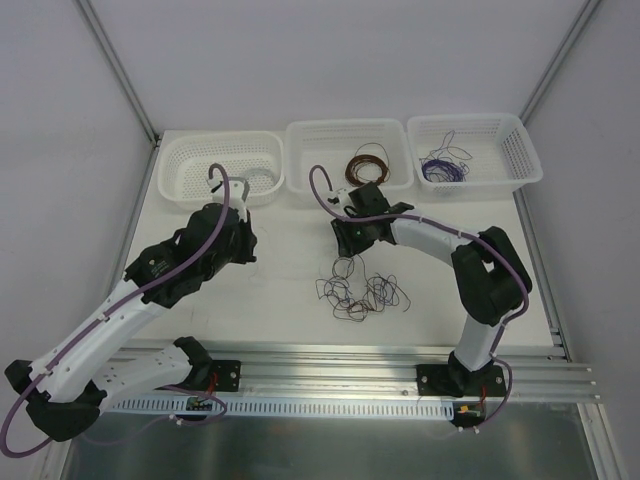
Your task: Untangle the cables
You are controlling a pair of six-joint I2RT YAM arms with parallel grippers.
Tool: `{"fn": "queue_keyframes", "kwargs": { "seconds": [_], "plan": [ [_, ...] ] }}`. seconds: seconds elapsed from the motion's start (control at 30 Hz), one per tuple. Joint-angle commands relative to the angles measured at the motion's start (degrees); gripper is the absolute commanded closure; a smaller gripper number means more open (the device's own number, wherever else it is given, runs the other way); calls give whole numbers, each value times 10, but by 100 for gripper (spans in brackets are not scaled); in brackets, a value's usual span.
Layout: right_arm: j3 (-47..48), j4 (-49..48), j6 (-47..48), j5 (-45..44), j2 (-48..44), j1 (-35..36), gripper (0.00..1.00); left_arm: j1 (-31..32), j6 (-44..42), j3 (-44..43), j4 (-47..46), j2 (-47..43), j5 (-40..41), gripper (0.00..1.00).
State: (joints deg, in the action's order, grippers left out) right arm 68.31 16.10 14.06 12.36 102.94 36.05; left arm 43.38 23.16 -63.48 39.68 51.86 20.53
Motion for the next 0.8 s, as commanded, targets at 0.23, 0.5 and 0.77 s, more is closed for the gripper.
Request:
{"fn": "queue_keyframes", "kwargs": {
  "seconds": [0.23, 0.5, 0.77],
  "plan": [
    [-58, -9, 15, -3, -101, 2, 99, -82, -7, -16, -14, 35, 56, 100],
    [-131, 24, -17, 11, -280, -10, 99, -266, 3, 0, -14, 61, 17, 100],
    [-176, 38, -59, 57, -427, -97, 99, -418, 11, 14, -17, 66, -51, 100]
  ]
}}
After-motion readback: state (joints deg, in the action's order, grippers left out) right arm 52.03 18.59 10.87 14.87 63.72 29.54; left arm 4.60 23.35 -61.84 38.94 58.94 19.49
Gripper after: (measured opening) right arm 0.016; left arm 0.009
